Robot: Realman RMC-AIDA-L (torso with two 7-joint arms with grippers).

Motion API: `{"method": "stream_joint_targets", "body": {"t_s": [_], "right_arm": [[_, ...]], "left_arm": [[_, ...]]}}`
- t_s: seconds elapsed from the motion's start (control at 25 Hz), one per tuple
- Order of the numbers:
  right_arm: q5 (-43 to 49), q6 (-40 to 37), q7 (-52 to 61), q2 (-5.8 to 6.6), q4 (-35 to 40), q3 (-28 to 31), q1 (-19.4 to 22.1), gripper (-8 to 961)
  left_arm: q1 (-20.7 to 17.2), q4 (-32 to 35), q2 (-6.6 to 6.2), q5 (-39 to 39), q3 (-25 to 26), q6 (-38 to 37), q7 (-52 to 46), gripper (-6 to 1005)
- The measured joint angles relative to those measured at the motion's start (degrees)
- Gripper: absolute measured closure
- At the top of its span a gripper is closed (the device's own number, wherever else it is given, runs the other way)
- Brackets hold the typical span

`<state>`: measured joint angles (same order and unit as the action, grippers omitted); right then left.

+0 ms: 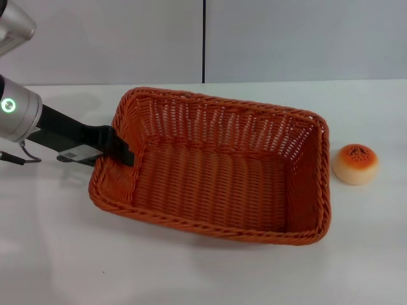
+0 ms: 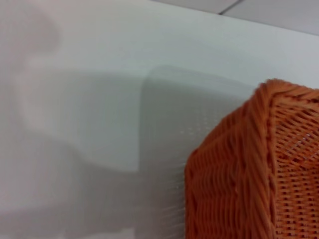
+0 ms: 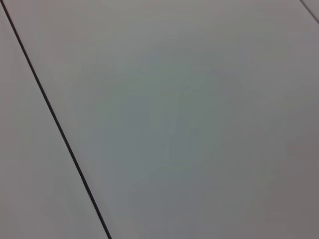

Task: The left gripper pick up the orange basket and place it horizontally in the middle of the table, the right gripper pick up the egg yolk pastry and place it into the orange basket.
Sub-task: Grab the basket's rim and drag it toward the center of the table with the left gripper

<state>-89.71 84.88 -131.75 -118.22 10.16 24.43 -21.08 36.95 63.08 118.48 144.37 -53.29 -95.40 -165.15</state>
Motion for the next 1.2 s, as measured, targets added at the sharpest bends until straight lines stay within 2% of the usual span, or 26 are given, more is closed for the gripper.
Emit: {"method": "stream_joint_targets", "body": {"t_s": [0.2,0.64,0.92,1.08,1.2], "right_arm": [[-0.01,-0.06,0.0,0.0,0.1,0.0,-0.01,367],[-0.01,-0.16,0.0,0.0,-0.05,0.0,-0.02,366],[-0.01,-0.15,0.28,0.0,0.17,0.0,-0.01,367],[-0.07,-0.14,0.34,0.0,0.26,0.0,0.08,366],[-0.31,-0.14,0.36,0.0,0.26,0.0,0.15,366]], "left_arm": [[-0.49,-0.63,-0.25,-0.45,1.62,0.16,0.16,718],[-1.81,0.13,-0.66,-0.46,3.87,0.79,3.46,306],[-1.78,1.37,-1.18,-0.28,4.88,2.1,7.56,221],[-1.29,3.24,-1.39,-0.38,6.6,0.52,8.05,172],[-0.74,4.25,-1.68,-0.72,9.34,-1.57,8.41,173]]}}
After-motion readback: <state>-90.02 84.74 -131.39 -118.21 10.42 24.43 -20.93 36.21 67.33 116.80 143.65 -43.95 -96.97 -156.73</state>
